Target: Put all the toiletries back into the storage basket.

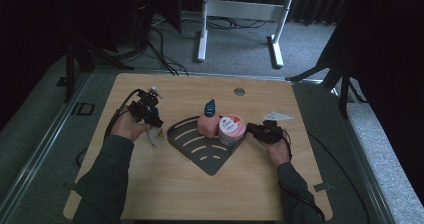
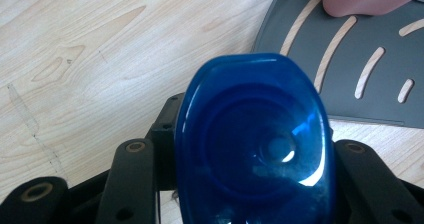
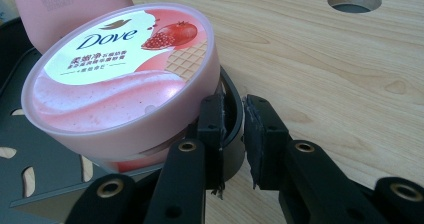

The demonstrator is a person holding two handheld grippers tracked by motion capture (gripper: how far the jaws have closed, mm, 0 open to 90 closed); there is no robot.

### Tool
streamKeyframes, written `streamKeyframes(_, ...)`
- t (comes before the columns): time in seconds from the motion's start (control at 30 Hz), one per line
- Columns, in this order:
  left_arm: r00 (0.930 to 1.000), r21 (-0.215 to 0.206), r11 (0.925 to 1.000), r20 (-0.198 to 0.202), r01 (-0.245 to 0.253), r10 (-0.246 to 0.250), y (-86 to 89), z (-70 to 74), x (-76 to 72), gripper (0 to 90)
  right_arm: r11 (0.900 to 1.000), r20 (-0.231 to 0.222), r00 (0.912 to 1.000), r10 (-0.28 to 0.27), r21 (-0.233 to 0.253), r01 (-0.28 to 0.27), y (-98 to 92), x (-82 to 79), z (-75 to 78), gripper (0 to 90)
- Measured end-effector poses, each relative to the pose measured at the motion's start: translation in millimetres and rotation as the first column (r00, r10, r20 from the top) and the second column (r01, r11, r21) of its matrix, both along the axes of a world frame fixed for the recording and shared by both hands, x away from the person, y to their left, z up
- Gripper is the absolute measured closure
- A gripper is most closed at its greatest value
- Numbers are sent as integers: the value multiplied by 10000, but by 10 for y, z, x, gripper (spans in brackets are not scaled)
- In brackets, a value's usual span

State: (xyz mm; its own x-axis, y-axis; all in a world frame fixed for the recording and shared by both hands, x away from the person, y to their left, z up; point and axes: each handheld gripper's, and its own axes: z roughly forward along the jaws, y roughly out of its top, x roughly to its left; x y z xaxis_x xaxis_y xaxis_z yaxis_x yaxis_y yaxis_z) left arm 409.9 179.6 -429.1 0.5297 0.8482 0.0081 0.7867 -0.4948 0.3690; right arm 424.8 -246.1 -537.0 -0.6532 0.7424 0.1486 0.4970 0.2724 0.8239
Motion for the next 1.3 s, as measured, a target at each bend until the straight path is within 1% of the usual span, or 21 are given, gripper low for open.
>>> streamKeyframes(0.17, 9999, 128, 9999, 107, 93, -95, -12, 2, -18, 530, 10000, -14, 10000, -3, 5, 3, 0, -1, 0, 780)
streamKeyframes(0.43, 9987, 118, 9986, -92, 509, -508, -7, 18, -46, 547, 10000, -10, 10000, 9, 25, -9, -2, 0, -2, 780)
streamKeyframes(0.67, 9964, 286, 9960, -97, 849, -846, -26, 24, -104, 551, 10000, -20, 10000, -11, 41, 11, 0, -1, -3, 781)
streamKeyframes(0.87, 9953, 359, 9947, -88, 962, -960, -29, 25, -161, 551, 10000, -23, 10000, -18, 56, 18, 1, -1, -3, 782)
streamKeyframes(0.97, 9935, 438, 9926, -98, 1137, -1133, -29, 28, -198, 552, 10000, -19, 10000, -15, 46, 15, 1, -1, -3, 783)
streamKeyframes(1.13, 9907, 390, 9900, -157, 1354, -1349, -28, 29, -267, 552, 10000, -17, 10000, -15, 38, 15, 1, -2, -3, 783)
streamKeyframes(1.3, 9885, 277, 9882, -123, 1509, -1506, -12, 25, -339, 552, 10000, -19, 10000, -11, 41, 11, 0, -1, -3, 783)
